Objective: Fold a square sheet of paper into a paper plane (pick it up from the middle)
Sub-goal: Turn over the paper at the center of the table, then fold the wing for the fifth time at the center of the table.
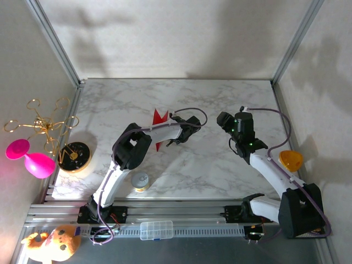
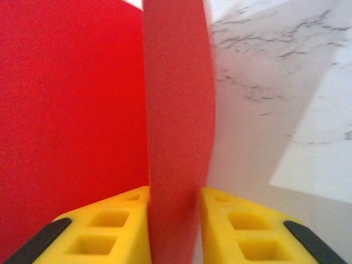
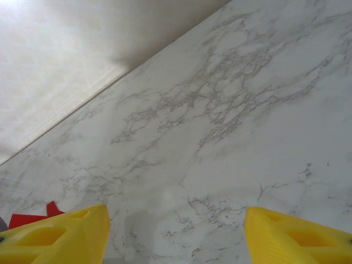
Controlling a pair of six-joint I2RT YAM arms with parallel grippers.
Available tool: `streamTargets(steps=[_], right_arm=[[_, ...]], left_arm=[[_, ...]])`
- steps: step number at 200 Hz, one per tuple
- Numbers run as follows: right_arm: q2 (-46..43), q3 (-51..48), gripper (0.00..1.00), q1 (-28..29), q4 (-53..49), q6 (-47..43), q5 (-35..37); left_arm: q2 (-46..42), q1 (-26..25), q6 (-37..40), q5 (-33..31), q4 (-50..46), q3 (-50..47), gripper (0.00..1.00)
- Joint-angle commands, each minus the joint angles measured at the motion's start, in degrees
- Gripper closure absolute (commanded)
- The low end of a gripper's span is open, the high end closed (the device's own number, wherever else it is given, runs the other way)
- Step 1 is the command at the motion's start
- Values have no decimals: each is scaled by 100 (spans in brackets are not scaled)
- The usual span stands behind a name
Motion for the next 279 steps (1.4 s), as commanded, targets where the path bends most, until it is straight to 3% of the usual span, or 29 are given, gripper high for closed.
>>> streamTargets(steps=[1, 74, 130, 152, 173, 200, 232, 279], right_arm=[[0, -101, 34, -70, 1, 160, -71], [-13, -169, 34, -176, 28, 345, -165], [-218, -301, 34, -238, 19, 530, 129], [-317, -319, 35, -255, -41, 640, 258], [-624, -469, 34, -342, -90, 834, 577], [-975, -622, 32, -547, 45, 791, 454], [-846, -422, 31, -587, -25, 500, 72], [-332, -238, 32, -577, 212, 350, -951]], left_arm=[[120, -123, -213, 143, 46, 172, 72], [186, -280, -371, 86, 35, 289, 74], [79, -599, -593, 432, 155, 434, 66], [-184, -771, -642, 1011, 499, 416, 62], [-620, -918, -692, 2254, 1259, 90, 57], [-1356, -979, -847, 3703, 2351, -604, 53], [-2309, -648, -966, 4038, 2841, -1423, 52], [-3137, 490, -1187, 4433, 3548, -2992, 56]])
